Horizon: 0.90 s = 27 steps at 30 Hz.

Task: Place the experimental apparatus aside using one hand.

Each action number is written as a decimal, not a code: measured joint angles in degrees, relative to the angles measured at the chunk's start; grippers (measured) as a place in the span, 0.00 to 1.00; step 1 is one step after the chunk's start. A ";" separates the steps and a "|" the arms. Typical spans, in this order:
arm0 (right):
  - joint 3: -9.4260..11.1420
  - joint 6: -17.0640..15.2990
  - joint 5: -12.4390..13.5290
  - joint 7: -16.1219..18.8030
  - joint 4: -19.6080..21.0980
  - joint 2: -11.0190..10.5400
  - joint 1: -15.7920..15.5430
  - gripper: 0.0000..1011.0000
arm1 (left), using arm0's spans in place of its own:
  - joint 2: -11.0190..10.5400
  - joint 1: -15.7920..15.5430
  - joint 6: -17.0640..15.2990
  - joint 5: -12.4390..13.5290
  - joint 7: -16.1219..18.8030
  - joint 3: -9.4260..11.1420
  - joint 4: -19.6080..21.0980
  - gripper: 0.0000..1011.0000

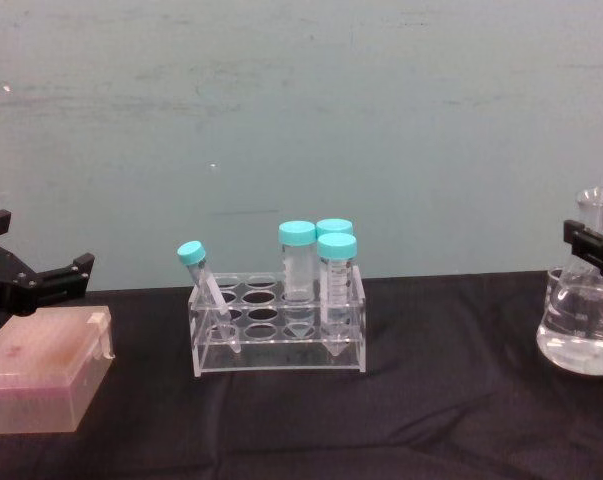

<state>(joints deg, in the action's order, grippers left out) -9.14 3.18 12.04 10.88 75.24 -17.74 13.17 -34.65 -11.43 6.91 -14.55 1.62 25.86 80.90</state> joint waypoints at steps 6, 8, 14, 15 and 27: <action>0.88 -0.09 -0.66 0.22 -0.35 0.65 -0.04 0.45 | 0.00 0.00 0.00 0.00 0.00 0.00 0.00 0.99; 1.23 -0.14 -0.87 0.34 -0.57 0.90 -0.01 0.45 | 0.00 0.00 0.00 0.00 0.00 0.00 0.00 0.99; 1.98 -0.25 -1.29 0.91 -1.32 1.44 0.36 0.45 | 0.00 0.00 0.00 0.00 0.00 0.00 0.00 0.99; 2.17 -0.26 -1.46 1.01 -1.57 1.59 0.51 0.45 | 0.00 0.00 0.00 0.00 0.00 0.00 0.00 0.99; 3.35 -0.33 -2.39 1.35 -3.72 2.72 1.86 0.45 | 0.00 0.00 0.00 0.00 0.00 0.00 0.00 0.99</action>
<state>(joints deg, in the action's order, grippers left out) -5.79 2.86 9.65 12.22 71.52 -15.02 15.03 -34.65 -11.43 6.91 -14.55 1.62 25.86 80.90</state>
